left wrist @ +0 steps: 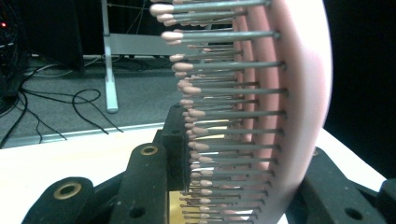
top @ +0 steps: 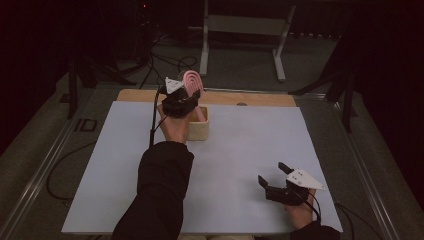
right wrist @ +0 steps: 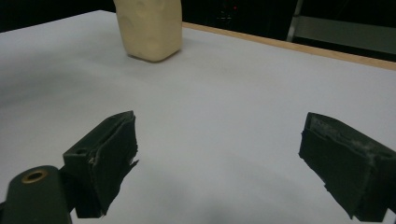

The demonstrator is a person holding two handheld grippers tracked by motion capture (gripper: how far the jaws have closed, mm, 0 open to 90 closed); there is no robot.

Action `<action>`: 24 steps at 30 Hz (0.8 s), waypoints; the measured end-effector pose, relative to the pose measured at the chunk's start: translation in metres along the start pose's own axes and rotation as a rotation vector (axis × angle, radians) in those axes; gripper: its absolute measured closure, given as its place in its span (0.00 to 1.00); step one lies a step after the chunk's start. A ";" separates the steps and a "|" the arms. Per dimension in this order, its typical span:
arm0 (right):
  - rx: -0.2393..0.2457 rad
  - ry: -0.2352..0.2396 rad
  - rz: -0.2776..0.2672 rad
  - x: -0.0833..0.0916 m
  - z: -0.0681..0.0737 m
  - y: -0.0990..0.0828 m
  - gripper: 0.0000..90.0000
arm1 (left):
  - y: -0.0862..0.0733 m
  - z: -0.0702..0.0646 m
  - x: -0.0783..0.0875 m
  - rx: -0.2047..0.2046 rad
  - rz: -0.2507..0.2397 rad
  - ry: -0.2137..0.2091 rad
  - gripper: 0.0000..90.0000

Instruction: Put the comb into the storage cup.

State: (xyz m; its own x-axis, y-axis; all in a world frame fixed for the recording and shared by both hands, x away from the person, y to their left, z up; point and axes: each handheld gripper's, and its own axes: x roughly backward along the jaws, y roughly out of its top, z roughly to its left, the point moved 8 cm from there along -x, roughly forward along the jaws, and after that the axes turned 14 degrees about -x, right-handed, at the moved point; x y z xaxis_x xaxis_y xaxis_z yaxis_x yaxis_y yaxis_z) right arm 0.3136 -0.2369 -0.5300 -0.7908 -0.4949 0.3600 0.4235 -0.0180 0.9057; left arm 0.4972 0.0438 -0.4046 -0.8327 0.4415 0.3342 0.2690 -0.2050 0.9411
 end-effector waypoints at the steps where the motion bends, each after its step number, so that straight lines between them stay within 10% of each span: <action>1: 0.000 0.000 0.000 0.000 0.000 0.000 0.12 | 0.000 0.000 0.000 0.000 0.000 0.000 0.71; 24: -0.001 0.003 0.000 0.000 0.000 0.000 0.12 | -0.017 0.001 -0.006 0.020 0.027 -0.002 0.71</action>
State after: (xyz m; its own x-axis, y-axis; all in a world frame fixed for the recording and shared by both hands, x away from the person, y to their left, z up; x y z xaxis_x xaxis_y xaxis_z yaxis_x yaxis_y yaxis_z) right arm 0.3135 -0.2363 -0.5302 -0.7895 -0.4979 0.3590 0.4239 -0.0192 0.9055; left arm 0.4984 0.0452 -0.4223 -0.8238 0.4382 0.3597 0.3009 -0.1997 0.9325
